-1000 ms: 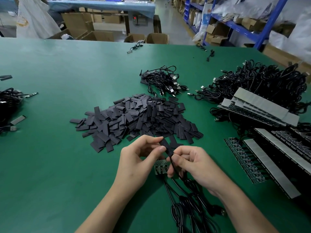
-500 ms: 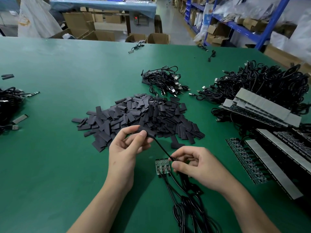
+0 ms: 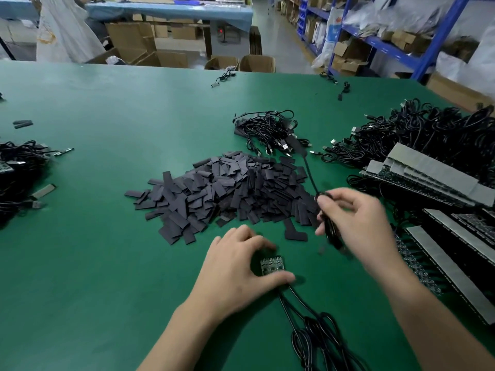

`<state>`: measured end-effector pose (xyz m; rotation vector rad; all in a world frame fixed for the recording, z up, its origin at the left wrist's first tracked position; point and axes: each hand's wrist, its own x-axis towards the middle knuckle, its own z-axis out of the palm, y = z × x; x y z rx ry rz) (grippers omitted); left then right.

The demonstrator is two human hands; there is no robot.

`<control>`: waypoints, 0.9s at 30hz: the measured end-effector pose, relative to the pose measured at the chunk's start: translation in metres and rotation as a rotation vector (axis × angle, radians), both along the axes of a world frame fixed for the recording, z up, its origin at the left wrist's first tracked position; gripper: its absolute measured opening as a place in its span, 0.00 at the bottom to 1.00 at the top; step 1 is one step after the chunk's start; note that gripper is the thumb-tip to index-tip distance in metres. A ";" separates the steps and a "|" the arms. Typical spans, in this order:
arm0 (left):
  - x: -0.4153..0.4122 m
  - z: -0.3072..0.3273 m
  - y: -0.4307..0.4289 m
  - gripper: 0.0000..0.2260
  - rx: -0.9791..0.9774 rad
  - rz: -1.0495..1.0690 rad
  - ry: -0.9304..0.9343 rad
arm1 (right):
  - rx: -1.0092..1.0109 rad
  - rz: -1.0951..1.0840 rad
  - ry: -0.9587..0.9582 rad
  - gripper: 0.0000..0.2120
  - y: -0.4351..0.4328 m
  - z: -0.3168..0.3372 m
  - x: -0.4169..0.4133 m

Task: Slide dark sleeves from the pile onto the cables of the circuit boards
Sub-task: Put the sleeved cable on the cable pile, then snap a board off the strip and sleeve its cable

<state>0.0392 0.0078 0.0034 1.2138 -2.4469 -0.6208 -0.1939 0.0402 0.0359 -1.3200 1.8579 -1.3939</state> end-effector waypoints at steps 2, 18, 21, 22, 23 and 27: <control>-0.001 -0.001 0.002 0.34 0.001 -0.034 -0.043 | -0.017 -0.051 0.103 0.07 -0.023 0.014 -0.001; -0.001 -0.001 -0.004 0.07 0.340 -0.027 0.340 | 0.232 -0.143 0.690 0.18 -0.267 0.090 -0.008; 0.001 0.001 -0.005 0.08 0.473 -0.009 0.454 | 0.166 -0.083 0.638 0.15 -0.251 0.080 -0.002; 0.001 0.002 -0.005 0.07 0.520 -0.007 0.498 | 0.120 -0.049 0.618 0.13 -0.237 0.075 0.002; 0.000 0.003 -0.006 0.07 0.563 -0.007 0.539 | 0.077 -0.008 0.591 0.12 -0.218 0.070 0.007; -0.003 0.005 -0.007 0.09 0.694 -0.001 0.716 | -0.008 0.148 0.421 0.09 -0.115 0.042 0.019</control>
